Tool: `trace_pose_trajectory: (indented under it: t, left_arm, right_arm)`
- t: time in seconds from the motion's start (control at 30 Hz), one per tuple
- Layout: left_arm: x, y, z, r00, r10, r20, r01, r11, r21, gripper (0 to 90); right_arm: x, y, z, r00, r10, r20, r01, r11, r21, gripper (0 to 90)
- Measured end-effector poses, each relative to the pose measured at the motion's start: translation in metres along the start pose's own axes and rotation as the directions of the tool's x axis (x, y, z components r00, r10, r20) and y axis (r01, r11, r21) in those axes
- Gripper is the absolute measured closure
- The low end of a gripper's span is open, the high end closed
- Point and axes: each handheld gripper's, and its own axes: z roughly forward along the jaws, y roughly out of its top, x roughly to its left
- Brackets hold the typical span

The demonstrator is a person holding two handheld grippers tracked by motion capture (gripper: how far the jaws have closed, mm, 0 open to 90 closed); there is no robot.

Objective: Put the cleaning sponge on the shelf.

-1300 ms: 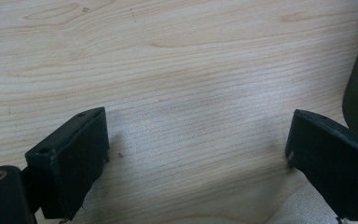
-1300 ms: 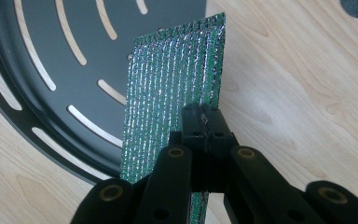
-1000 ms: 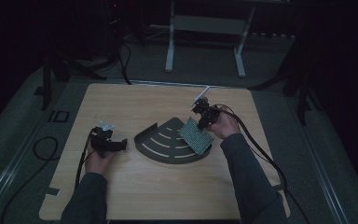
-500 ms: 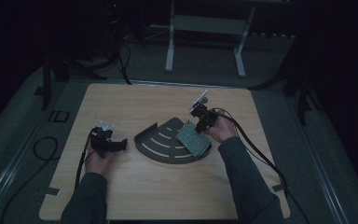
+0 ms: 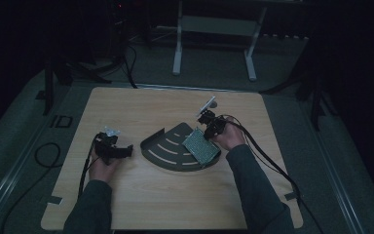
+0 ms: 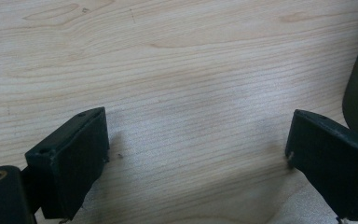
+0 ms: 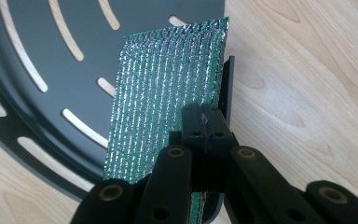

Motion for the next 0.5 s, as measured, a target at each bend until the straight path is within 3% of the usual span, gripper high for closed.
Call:
trace_pose_trajectory:
  t: [0.5]
  left_arm:
    - [0.0, 0.0, 0.0, 1.0, 0.0, 0.0, 0.0, 1.0, 0.0, 6.6]
  right_arm:
    - [0.0007, 0.0011, 0.008, 0.9996, -0.004, 0.029, 0.003, 1.0, 0.02, 89.3]
